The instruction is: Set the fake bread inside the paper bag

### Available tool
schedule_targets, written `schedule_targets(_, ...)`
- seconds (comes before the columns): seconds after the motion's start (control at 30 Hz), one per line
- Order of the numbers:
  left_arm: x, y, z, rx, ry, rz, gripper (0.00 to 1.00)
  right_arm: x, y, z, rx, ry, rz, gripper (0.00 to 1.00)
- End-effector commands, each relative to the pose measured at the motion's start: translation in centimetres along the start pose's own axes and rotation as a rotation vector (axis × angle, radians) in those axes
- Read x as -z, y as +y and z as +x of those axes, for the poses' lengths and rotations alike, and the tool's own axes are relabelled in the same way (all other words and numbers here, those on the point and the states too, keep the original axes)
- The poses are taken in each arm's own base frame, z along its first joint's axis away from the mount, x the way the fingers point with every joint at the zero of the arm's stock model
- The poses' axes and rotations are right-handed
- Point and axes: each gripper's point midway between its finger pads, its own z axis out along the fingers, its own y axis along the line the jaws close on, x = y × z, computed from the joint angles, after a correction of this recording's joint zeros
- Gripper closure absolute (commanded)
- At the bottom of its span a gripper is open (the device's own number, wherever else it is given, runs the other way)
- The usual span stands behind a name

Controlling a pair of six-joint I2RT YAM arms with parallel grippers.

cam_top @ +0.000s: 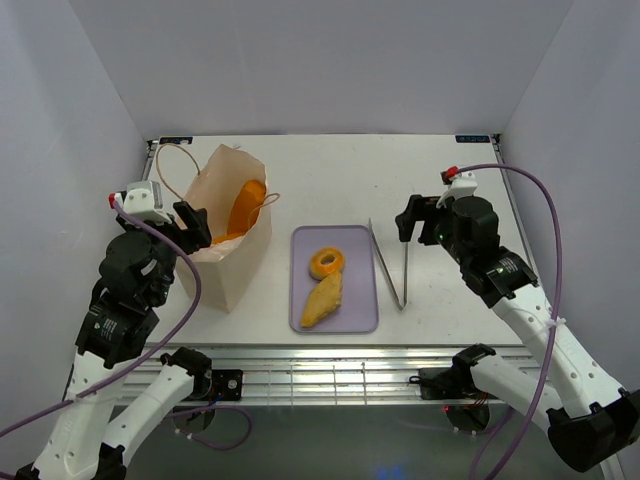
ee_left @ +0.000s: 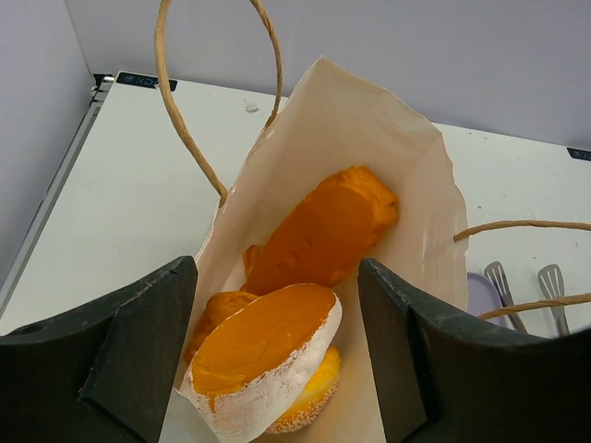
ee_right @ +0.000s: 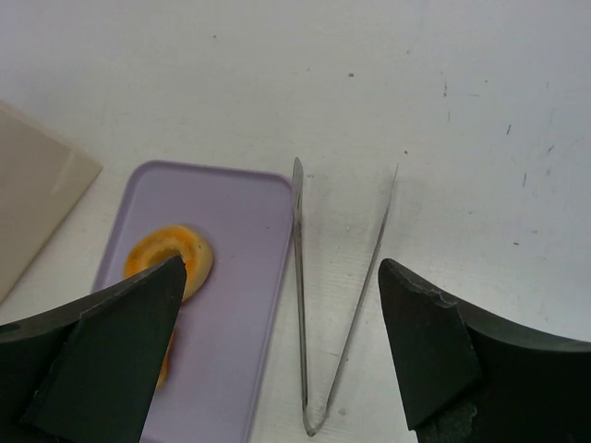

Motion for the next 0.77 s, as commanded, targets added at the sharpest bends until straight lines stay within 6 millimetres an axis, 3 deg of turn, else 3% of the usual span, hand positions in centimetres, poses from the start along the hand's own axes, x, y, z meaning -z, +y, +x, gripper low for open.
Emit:
schedule_targets(0.0,0.28,-0.25,0.49,0.001,0.015,0.020,0.19,0.70,-1.19,1.54,-0.020,0.021,0.047,0.10)
schedule_targets(0.17,0.31,-0.30,0.78,0.004,0.020,0.025,0.11,1.15,-1.30,1.72,-0.031,0.016,0.051,0.10)
schedule_targets(0.73,0.42,0.02,0.90,-0.013,0.027,0.012,0.10,0.61,-1.61,2.40,-0.027,0.032,0.064,0.10)
